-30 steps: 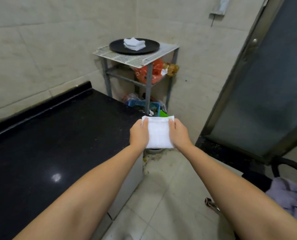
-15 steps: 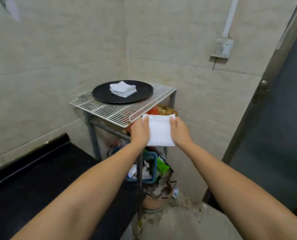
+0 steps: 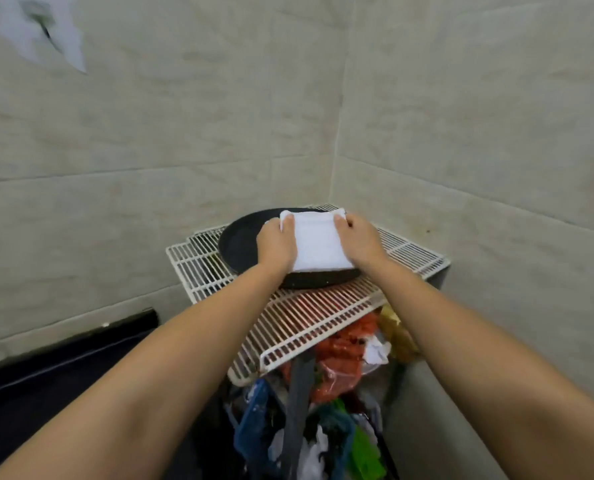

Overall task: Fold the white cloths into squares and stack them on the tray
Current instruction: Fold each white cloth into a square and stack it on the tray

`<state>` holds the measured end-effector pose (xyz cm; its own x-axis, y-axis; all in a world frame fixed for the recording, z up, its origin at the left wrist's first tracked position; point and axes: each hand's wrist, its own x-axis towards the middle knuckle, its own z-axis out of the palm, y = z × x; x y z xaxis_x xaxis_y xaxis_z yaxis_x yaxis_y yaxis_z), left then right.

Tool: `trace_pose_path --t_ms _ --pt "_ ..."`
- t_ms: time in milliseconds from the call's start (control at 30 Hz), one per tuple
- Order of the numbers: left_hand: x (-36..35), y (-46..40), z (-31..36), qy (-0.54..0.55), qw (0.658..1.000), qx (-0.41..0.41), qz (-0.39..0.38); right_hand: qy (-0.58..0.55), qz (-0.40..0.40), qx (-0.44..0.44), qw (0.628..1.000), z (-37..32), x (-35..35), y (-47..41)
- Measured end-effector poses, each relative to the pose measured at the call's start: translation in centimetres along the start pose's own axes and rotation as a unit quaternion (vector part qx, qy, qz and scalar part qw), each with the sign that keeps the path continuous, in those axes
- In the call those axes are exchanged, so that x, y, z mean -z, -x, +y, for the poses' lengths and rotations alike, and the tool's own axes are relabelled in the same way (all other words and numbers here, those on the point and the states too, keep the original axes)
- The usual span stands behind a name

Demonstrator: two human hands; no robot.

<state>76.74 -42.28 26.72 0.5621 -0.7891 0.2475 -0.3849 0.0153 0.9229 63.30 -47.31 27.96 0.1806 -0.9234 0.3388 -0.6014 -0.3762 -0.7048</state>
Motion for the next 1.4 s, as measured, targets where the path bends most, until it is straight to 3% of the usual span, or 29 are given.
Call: trace_pose_path --t_ms 233,433,1067,1267,1400 --pt "-2.6 -8.6 -0.4 0.0 0.992 0.092 0.086 0.01 -0.155 0.059 0.986 0.9 -2.3 -13.0" --pt "-3.8 -10.5 -2.9 -0.039 0.979 0.149 0.13 0.0 -0.236 0.091 0.967 3.1 -6.2 -16.6" --pt "-4.5 -10.3 -5.8 -0.115 0.962 0.185 0.164 -0.015 -0.291 0.067 0.954 5.3 -8.5 -18.7" --pt "0.0 -9.3 -3.3 -0.117 0.964 0.18 0.159 -0.008 -0.225 0.099 0.969 1.8 -6.1 -19.2" --pt "6.0 -6.3 -2.1 -0.137 0.963 0.147 0.182 -0.032 -0.238 0.174 0.955 -4.1 -6.5 -15.3"
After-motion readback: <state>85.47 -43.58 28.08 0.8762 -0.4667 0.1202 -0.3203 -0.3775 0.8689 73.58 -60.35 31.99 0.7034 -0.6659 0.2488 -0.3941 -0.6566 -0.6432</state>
